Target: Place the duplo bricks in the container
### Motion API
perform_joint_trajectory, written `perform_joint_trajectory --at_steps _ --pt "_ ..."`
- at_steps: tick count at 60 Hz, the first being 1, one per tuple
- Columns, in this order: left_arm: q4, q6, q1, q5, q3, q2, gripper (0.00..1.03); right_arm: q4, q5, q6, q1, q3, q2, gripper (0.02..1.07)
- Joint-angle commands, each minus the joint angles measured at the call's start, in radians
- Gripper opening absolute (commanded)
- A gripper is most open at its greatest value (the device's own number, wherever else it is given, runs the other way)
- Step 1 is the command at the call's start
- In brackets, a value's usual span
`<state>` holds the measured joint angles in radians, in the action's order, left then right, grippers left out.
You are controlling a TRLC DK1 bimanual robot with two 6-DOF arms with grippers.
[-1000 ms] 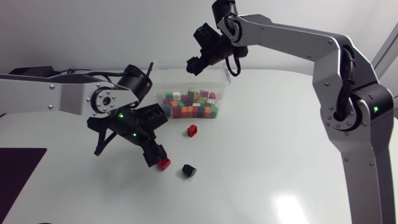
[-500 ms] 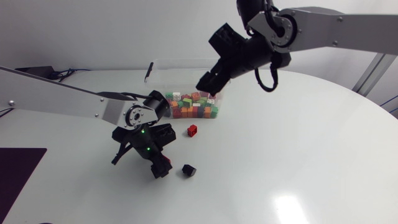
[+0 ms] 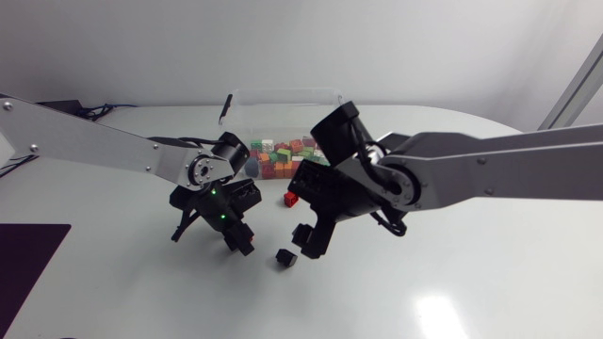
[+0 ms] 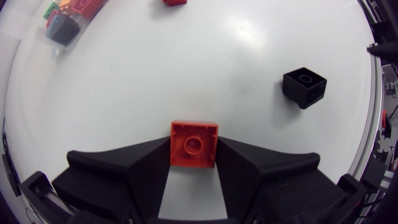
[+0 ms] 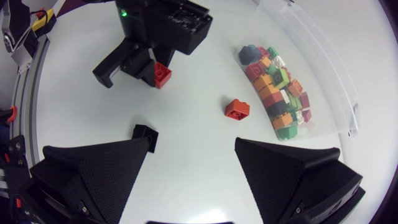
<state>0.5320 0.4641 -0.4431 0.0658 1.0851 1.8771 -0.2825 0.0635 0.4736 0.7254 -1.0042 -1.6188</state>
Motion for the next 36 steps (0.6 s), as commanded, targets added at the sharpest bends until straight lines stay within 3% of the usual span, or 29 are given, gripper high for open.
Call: perform_joint_trajectory --at_steps 1,12,16,36 --pt "0.000 -0.012 0.029 0.003 -0.034 -0.044 0.39 0.036 -0.045 -0.043 0.046 0.036 -0.038 1.02" --pt "0.016 0.024 0.093 0.071 -0.065 -0.220 0.39 0.103 -0.149 -0.098 0.137 0.067 -0.102 1.02" --pt "0.022 0.038 0.106 0.092 -0.070 -0.269 0.39 0.114 -0.186 -0.122 0.169 0.067 -0.124 0.97" --pt "0.028 0.065 0.227 0.290 -0.024 -0.524 0.39 0.161 -0.343 -0.151 0.269 0.073 -0.205 0.92"
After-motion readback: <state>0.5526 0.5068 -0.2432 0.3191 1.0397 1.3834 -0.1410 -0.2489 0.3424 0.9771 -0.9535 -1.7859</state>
